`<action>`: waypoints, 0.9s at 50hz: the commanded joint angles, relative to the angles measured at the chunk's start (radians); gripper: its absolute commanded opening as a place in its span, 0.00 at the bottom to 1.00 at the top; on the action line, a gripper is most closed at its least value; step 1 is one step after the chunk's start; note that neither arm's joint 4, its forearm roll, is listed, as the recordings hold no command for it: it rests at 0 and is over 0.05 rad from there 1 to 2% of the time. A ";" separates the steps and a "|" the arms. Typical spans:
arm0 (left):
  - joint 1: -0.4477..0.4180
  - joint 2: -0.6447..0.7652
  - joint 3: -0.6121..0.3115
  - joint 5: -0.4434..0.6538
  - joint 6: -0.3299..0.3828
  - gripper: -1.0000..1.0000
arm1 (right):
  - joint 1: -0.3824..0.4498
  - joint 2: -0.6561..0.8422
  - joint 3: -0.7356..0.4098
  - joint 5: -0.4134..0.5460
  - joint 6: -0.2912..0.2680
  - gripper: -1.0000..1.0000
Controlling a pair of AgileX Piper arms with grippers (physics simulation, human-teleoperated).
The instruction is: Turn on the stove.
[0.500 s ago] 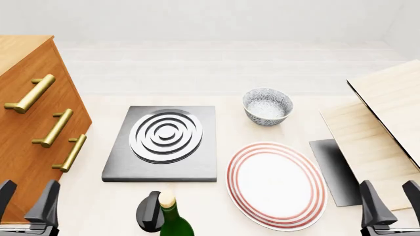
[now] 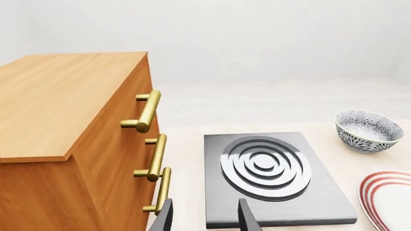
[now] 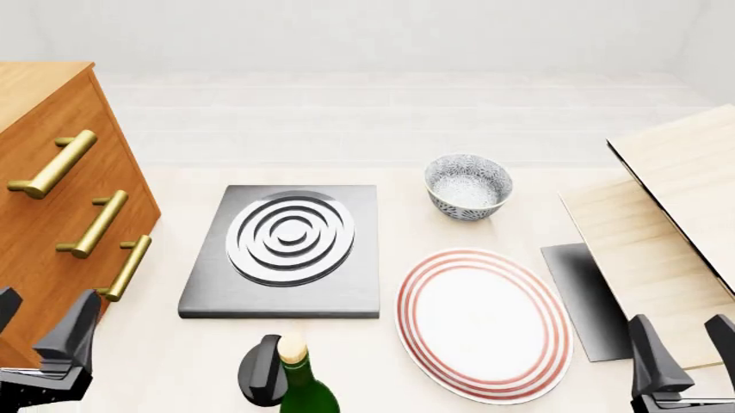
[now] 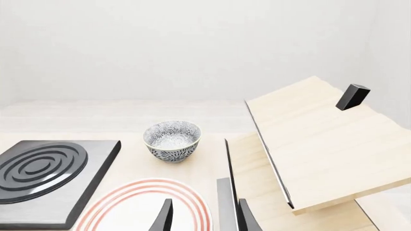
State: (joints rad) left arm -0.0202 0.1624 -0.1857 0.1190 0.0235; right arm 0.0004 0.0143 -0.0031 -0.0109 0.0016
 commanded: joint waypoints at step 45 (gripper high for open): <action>-0.270 0.602 -0.245 -0.002 0.219 1.00 | 0.000 -0.009 -0.001 0.009 0.000 1.00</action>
State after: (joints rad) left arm -0.2417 0.6812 -0.3943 0.1041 0.2304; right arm 0.0002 0.0067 -0.0039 -0.0032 0.0008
